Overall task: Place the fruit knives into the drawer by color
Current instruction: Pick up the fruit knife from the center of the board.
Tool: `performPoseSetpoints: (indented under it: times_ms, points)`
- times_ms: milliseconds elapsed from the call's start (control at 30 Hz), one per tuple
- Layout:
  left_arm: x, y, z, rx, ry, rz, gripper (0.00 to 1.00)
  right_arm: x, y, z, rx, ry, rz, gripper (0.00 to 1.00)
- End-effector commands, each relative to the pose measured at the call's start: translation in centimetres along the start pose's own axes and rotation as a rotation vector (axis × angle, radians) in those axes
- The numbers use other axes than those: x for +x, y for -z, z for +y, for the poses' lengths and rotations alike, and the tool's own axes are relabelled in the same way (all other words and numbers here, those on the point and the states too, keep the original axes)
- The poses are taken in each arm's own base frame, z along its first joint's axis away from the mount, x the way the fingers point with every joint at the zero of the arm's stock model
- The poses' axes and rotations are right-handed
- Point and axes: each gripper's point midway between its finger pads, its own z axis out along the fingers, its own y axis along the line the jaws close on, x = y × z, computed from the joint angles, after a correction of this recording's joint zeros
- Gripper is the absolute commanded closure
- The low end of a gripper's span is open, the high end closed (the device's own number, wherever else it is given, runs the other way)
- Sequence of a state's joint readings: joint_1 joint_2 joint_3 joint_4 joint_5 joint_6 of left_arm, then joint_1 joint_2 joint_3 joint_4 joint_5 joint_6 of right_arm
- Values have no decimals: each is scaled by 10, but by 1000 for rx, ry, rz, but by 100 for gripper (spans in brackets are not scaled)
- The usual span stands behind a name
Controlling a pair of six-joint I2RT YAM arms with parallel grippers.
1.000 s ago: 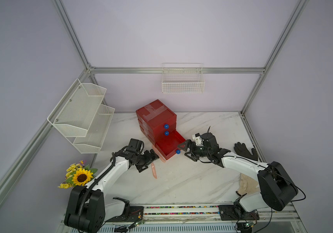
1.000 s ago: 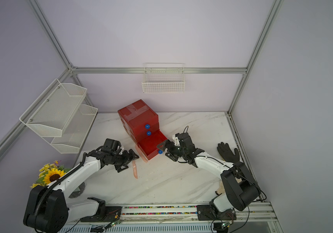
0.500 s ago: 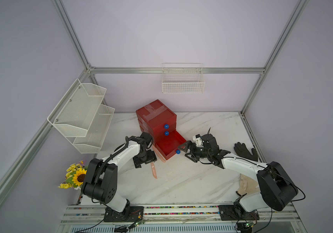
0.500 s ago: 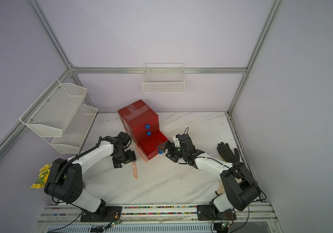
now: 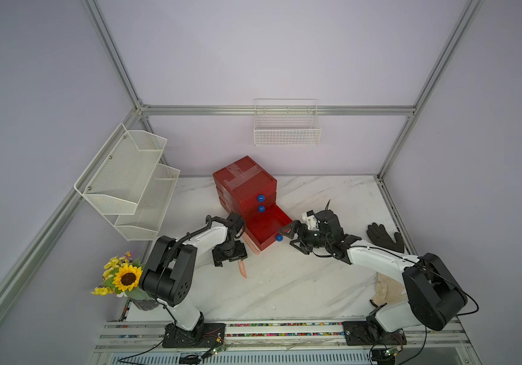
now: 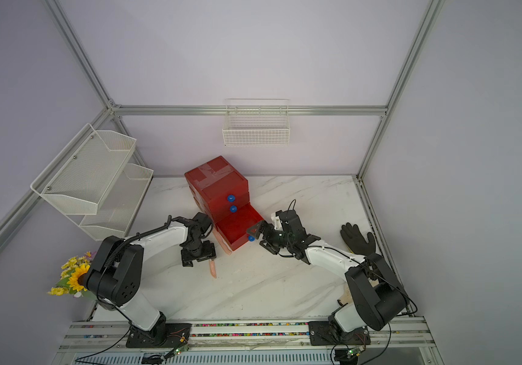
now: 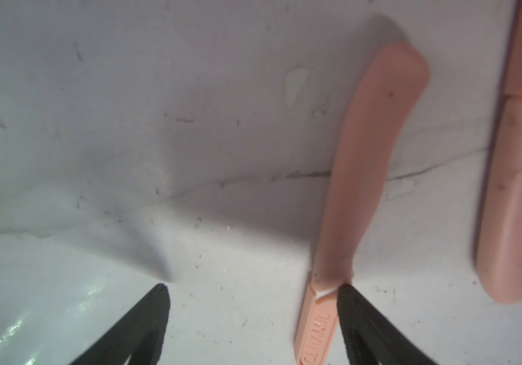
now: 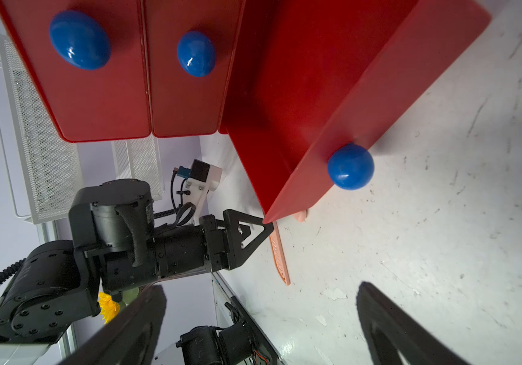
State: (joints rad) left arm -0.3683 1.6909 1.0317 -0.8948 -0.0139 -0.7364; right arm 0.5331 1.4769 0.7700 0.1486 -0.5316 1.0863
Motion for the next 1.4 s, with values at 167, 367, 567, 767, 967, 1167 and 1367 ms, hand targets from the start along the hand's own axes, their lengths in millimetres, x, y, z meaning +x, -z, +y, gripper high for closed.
performPoseSetpoints:
  times_ms: [167,367,567,767,967,1167,1367]
  points:
    - [-26,9,-16,23,-31,-77,17,0,1,5,-1,27,0,3]
    - [-28,17,-22,50,-32,-81,18,0,-4,2,7,25,12,3]
    - [-39,24,-29,60,-43,-104,18,0,-11,0,11,23,35,3]
    - [-43,15,-36,49,-55,-76,18,0,-17,-5,20,14,50,3]
    - [-37,0,-30,18,-51,-43,20,-1,-19,-7,24,14,53,3]
    - [-32,-10,-22,-8,-26,-39,29,-1,-19,-10,30,11,55,3]
    - [-34,-20,-20,-3,5,-56,31,-2,-18,-12,30,4,59,3]
